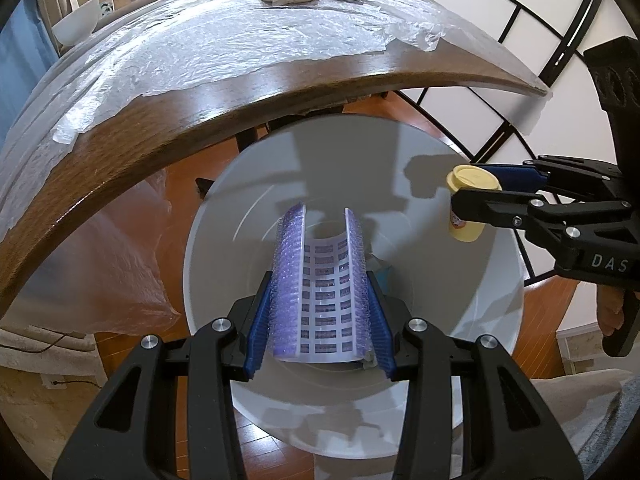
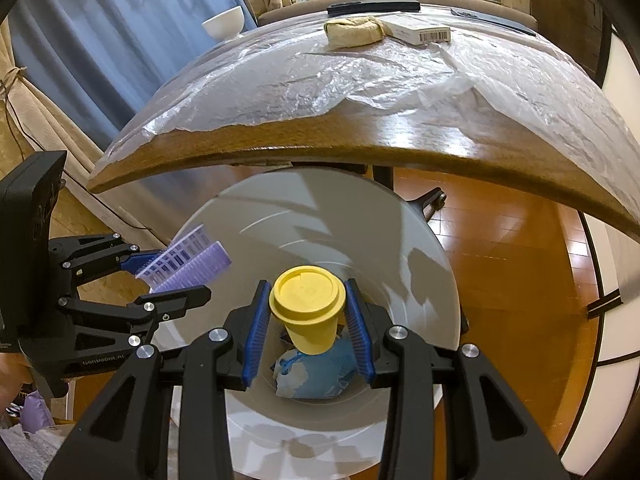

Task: Collect trash
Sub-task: 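Open the left gripper to drop the roller while the right gripper releases the cup, then move both open grippers back over the table toward the tissue and box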

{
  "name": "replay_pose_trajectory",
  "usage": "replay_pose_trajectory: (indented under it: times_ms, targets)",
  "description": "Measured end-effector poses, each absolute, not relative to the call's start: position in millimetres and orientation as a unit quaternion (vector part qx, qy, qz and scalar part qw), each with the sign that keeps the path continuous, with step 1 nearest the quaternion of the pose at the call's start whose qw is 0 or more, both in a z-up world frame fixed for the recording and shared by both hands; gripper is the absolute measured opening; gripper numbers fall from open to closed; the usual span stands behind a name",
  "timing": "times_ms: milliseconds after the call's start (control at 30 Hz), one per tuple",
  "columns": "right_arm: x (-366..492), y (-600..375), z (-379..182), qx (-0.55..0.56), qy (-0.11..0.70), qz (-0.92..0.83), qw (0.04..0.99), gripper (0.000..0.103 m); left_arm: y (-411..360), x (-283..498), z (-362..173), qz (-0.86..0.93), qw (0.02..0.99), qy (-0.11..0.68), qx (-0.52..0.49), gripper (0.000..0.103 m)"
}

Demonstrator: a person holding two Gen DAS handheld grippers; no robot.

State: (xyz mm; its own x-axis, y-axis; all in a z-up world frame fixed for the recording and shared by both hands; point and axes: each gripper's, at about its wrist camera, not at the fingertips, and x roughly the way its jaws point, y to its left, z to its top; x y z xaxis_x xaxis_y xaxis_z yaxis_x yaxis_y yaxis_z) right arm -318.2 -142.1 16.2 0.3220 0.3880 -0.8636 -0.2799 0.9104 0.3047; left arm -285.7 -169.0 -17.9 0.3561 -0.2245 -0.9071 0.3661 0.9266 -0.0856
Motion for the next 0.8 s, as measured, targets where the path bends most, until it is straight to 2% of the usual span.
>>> replay_pose_trajectory:
  times_ms: [33,67,100,133,167,400,467,533,600,800]
  targets:
    - [-318.1,-142.4,16.0,0.052,0.546,0.208,0.81,0.037,-169.0,-285.4,-17.5,-0.177,0.823,0.536,0.068,0.046]
    - [-318.1,-142.4,16.2,0.051,0.546,0.205,0.811,0.043,-168.9,-285.1,-16.6,-0.174,0.825,0.533,0.07,0.05]
    - [-318.3,-142.6,17.2,0.048,0.545,0.196,0.813,0.052,-168.7,-284.6,-15.5,-0.169,0.826,0.532,0.073,0.071]
    - [-318.7,-143.2,18.8,0.048,0.542,0.193,0.817,0.07,-168.7,-284.5,-14.2,-0.163,0.829,0.53,0.075,0.08]
    - [-319.4,-144.2,21.6,0.049,0.536,0.19,0.821,0.078,-168.2,-285.7,-11.0,-0.163,0.834,0.522,0.074,0.08]
    - [-318.0,-147.0,57.5,0.031,0.493,0.179,0.851,0.092,-164.5,-288.0,12.1,-0.168,0.848,0.498,0.066,0.081]
    - [-316.6,-148.0,72.7,0.022,0.475,0.17,0.863,0.099,-162.8,-288.9,27.6,-0.175,0.856,0.483,0.061,0.085]
    - [-313.9,-150.8,92.0,0.007,0.446,0.148,0.882,0.099,-160.4,-289.9,44.0,-0.18,0.867,0.462,0.057,0.096]
    - [-306.7,-153.6,109.1,-0.008,0.423,0.116,0.899,0.099,-157.8,-290.6,63.3,-0.186,0.881,0.43,0.062,0.1]
    - [-281.8,-173.1,140.8,0.013,0.37,0.05,0.928,0.099,-165.9,-273.0,100.4,-0.2,0.897,0.381,0.102,0.101]
